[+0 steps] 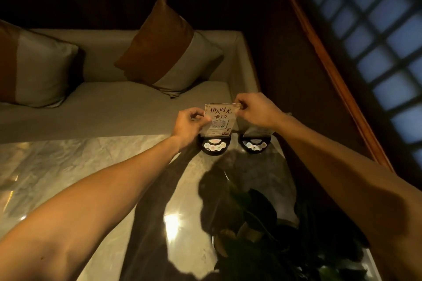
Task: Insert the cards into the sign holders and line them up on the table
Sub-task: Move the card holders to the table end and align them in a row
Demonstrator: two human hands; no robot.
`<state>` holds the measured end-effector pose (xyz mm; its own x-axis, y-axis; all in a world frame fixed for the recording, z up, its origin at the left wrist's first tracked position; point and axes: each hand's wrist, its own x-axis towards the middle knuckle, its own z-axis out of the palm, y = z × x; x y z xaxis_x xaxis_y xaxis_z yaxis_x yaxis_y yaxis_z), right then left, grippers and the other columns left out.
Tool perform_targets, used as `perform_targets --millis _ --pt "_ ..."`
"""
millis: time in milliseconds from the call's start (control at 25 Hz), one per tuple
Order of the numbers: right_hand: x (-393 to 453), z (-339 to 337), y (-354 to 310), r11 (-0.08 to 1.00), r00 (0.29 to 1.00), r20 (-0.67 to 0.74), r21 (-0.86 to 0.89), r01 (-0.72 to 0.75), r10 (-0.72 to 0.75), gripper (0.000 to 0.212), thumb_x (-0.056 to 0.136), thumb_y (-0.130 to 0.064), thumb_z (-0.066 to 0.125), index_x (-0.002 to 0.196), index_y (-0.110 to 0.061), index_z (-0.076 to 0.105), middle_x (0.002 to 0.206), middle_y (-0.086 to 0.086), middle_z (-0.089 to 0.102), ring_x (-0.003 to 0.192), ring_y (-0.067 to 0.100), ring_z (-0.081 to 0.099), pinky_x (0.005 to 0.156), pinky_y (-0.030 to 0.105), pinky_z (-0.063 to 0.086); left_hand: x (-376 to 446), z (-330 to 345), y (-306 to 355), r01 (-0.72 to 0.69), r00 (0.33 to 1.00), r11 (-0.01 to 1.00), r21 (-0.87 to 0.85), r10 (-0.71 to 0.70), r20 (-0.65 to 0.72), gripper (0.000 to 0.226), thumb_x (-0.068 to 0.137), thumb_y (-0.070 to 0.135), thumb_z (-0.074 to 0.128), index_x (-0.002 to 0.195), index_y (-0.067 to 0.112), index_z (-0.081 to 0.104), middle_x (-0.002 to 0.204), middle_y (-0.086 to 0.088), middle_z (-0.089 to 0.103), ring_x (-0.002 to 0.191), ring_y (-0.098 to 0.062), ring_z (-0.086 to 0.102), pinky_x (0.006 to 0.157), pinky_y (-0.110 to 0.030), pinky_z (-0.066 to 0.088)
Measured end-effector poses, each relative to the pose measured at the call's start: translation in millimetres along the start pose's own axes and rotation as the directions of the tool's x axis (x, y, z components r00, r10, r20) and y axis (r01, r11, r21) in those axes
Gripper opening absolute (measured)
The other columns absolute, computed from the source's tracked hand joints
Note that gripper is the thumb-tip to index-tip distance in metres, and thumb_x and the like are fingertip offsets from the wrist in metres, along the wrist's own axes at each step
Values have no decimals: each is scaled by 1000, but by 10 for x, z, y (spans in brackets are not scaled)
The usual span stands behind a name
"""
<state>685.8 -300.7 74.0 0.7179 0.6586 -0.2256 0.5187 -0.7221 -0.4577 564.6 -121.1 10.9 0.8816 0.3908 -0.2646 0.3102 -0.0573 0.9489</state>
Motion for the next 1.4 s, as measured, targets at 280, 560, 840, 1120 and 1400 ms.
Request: perform_targets --millis 280,560,840,1120,1400 --pt "-9 34 244 999 999 20 -6 -34 34 4 96 -12 65 99 -14 63 104 1 69 100 19 66 76 26 59 110 197 -87 21 999 1000 -6 -21 30 19 89 5 71 105 -6 67 95 -5 71 86 -11 68 69 -17 60" --pt "-93 -19 223 999 999 12 -16 -40 40 6 97 -15 63 103 -17 63 110 2 70 103 19 65 66 16 51 108 245 -71 21 998 999 -25 -19 61 11 89 6 71 99 3 67 91 0 70 82 -8 66 75 -21 60" --pt "-153 9 204 997 997 28 -7 -74 74 6 99 -15 60 104 -18 61 115 4 69 105 19 63 77 23 57 66 267 -92 32 999 997 -66 -29 45 10 87 -1 72 96 3 68 87 -5 70 78 -10 66 75 -19 59" --pt "-201 52 173 994 994 9 21 -110 110 8 100 -16 60 107 -19 62 113 4 69 101 19 64 82 26 56 54 240 -126 28 999 999 -33 -27 27 17 84 -4 74 84 10 65 81 -11 63 74 -15 60 64 -9 53" --pt "-178 35 103 995 992 69 -16 -102 102 13 99 -12 60 109 -21 60 118 6 69 108 22 66 90 32 59 118 190 -114 111 992 991 75 -115 44 22 87 0 72 109 -4 68 104 -18 73 95 -24 69 87 -26 57"
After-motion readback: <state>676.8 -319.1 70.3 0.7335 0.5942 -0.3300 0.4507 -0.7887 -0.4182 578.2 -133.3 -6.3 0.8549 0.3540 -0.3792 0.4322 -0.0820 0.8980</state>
